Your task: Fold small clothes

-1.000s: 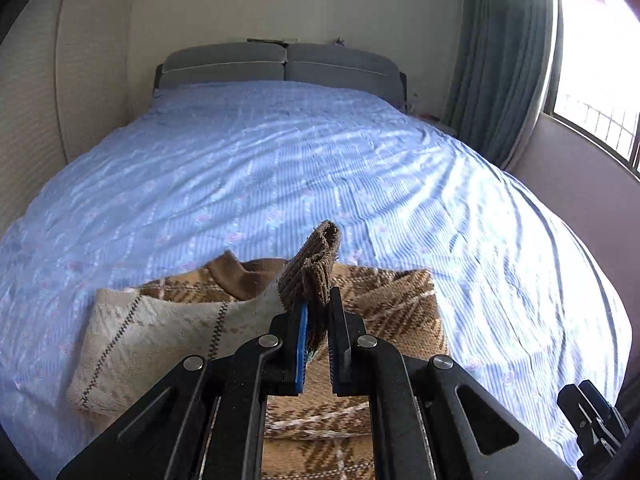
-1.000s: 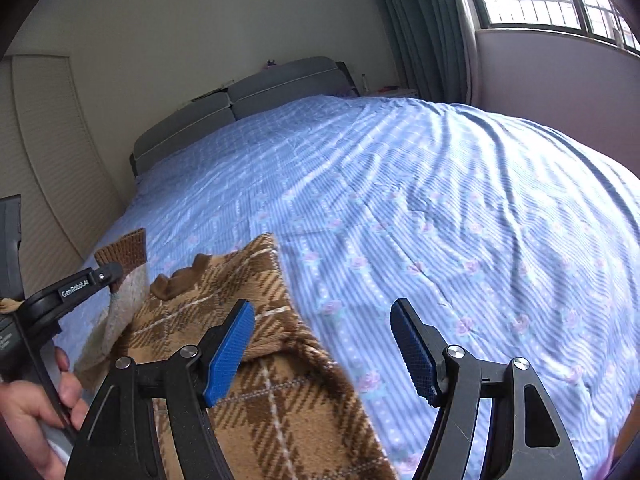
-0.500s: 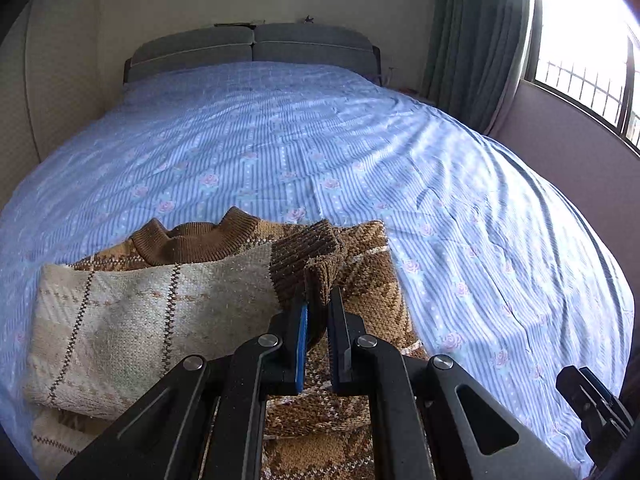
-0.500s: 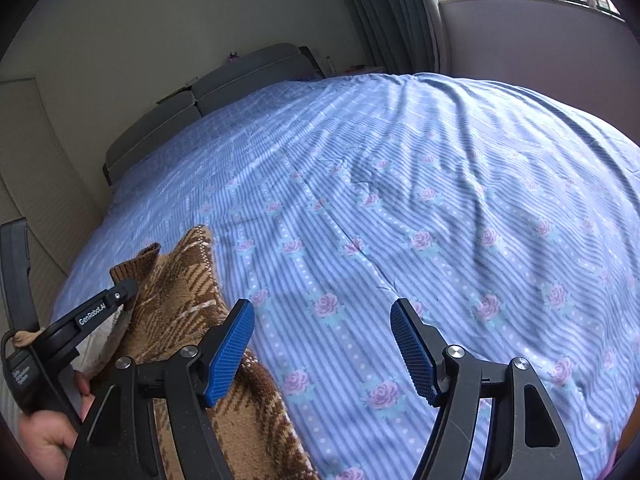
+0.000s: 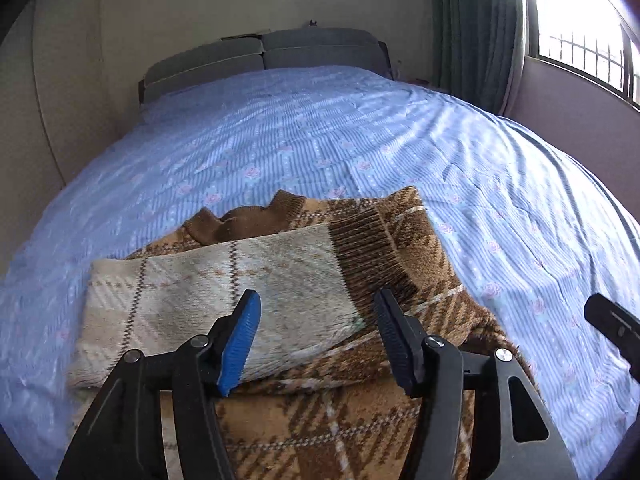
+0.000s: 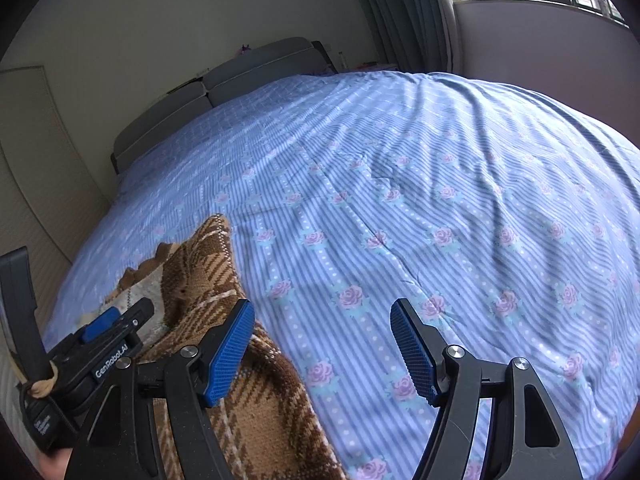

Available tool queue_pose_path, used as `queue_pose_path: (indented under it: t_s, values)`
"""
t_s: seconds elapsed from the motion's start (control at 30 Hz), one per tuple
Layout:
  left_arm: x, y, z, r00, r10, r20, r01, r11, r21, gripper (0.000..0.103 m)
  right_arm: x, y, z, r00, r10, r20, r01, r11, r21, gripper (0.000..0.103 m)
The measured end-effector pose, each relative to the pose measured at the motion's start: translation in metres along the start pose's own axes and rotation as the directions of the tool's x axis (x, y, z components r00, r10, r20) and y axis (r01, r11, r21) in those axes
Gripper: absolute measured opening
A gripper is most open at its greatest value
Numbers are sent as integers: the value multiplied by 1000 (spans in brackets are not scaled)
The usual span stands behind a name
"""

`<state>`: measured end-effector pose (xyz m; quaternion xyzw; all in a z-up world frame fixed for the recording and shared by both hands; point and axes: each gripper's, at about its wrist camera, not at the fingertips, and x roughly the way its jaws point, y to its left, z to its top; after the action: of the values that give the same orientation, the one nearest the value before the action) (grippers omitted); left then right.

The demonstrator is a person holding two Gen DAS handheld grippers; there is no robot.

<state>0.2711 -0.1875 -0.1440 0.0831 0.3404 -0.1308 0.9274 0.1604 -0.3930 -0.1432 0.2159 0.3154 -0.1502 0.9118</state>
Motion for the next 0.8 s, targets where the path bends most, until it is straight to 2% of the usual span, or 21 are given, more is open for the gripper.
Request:
queue_pose_path:
  t_s: [0.07, 0.17, 0.3, 0.4, 0.53, 0.63, 0.8]
  values:
    - [-11, 20, -7, 1000, 24, 5, -23, 1000, -12, 65, -2, 10, 0, 1000, 7, 4, -7, 1000, -24, 70]
    - [-20, 60, -21, 997, 74, -15, -75, 995, -59, 65, -3, 27, -3, 1000, 19, 5, -19, 998, -63, 70]
    - [-24, 121, -45, 989, 133, -58, -141, 977, -160, 65, 5, 52, -9, 999, 35, -15, -37, 993, -109, 70]
    - [-20, 151, -61, 983, 156, -98, -174, 962, -212, 65, 12, 75, -11, 998, 56, -18, -58, 987, -152, 70]
    - [-10, 169, -76, 972, 190, -141, -218, 950, -223, 65, 27, 104, -12, 997, 76, -28, -80, 972, -223, 70]
    - [2, 179, -84, 966, 178, -187, -222, 944, -245, 65, 43, 118, -9, 995, 84, -45, -92, 964, -248, 64]
    - [10, 189, -86, 967, 172, -188, -220, 937, -272, 65, 75, 125, -6, 992, 77, -101, -99, 968, -231, 57]
